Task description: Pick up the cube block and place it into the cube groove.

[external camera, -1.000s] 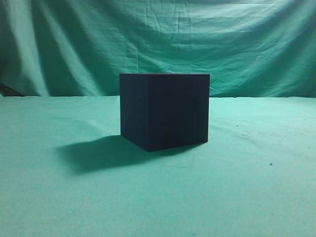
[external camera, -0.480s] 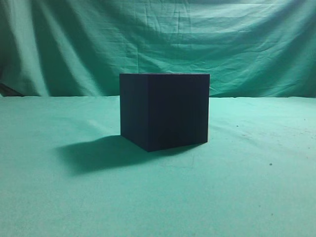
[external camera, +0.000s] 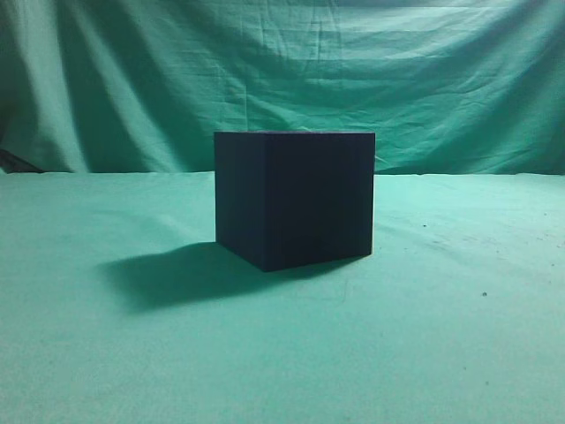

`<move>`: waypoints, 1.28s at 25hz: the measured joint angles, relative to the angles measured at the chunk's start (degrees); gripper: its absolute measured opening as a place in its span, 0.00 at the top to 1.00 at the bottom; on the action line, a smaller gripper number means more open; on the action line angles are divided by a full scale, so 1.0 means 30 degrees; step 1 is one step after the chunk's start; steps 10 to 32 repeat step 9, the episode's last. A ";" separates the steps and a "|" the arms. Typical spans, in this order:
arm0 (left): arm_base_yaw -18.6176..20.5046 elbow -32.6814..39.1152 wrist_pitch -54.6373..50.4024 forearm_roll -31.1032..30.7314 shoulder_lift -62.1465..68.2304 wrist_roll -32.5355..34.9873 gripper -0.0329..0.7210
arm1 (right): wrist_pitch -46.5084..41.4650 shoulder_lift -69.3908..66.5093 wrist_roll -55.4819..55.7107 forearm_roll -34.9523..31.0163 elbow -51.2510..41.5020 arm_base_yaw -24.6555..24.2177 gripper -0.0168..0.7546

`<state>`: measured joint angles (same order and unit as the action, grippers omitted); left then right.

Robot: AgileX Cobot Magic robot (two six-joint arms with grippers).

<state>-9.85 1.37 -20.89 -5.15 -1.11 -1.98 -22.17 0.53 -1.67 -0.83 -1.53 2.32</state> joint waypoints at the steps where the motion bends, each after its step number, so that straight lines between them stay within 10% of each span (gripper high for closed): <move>1: 0.0000 0.0000 0.0000 0.0000 0.0000 0.0000 0.96 | 0.0000 0.0000 0.0000 0.0000 0.0000 0.0000 0.98; 32: 0.0000 0.0000 0.0000 0.0000 0.0000 0.0000 0.96 | 0.0000 0.0000 0.0000 -0.0053 0.0000 0.0000 0.98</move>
